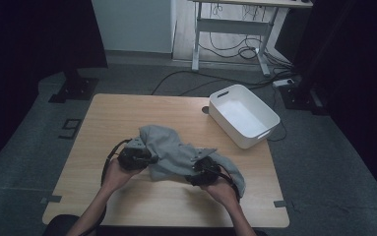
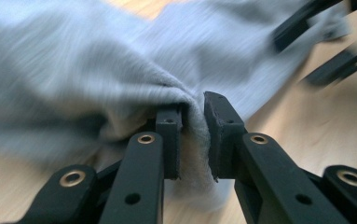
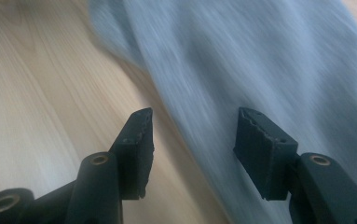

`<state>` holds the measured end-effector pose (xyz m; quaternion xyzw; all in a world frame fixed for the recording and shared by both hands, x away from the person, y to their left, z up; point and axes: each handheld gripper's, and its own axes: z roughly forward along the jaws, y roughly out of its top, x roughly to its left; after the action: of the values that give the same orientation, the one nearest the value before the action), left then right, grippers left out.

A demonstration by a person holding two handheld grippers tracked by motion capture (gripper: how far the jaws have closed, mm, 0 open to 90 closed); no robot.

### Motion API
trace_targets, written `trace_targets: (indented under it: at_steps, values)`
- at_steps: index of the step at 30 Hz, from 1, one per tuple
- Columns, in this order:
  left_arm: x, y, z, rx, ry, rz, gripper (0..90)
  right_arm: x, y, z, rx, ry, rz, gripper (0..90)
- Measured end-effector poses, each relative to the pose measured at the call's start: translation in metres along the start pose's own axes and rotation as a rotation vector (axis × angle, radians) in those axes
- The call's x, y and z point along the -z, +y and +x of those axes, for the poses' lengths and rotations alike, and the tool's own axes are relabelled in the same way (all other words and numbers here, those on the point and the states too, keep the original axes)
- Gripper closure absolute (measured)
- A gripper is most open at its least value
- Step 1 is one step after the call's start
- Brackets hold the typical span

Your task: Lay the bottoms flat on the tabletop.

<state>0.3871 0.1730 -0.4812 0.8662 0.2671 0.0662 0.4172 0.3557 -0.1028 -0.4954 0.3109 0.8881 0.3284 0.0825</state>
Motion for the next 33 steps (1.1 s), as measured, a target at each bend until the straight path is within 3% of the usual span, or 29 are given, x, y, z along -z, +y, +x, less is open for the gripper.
trace_targets:
  at_steps: [3,5,7,8,13,17,23,28,30,33]
  values:
    - [-0.006,0.009,-0.005,-0.018,-0.034,-0.009,71.8,-0.015,0.015,0.006,0.023,0.006,0.001,49.9]
    - [-0.010,0.012,-0.005,-0.026,-0.052,-0.018,66.5,-0.023,0.022,0.006,0.032,-0.002,0.010,70.9]
    - [-0.010,0.013,-0.004,-0.038,-0.041,-0.011,60.4,-0.030,0.025,0.005,0.031,-0.027,0.035,87.8]
    - [-0.008,0.013,-0.003,-0.040,-0.028,-0.012,58.1,-0.031,0.026,0.004,0.035,-0.039,0.046,89.6]
    - [0.019,0.010,0.007,-0.033,0.038,-0.035,48.9,-0.022,0.019,-0.016,-0.011,-0.110,0.060,90.0]
    - [0.027,0.000,0.015,-0.014,0.099,0.000,47.6,-0.006,0.011,-0.037,-0.081,-0.136,0.030,90.0]
    - [0.003,-0.018,0.014,0.010,0.060,0.053,46.5,0.003,0.003,-0.058,-0.139,-0.171,0.038,89.9]
    - [-0.032,-0.020,0.007,-0.001,0.133,0.158,40.3,0.003,-0.006,-0.063,-0.155,-0.164,0.053,89.8]
    - [-0.043,-0.021,0.008,-0.001,0.157,0.183,44.2,0.004,-0.010,-0.064,-0.161,-0.159,0.051,89.8]
    - [-0.044,-0.018,0.010,-0.001,0.162,0.180,66.3,0.006,-0.014,-0.064,-0.164,-0.148,0.048,89.3]
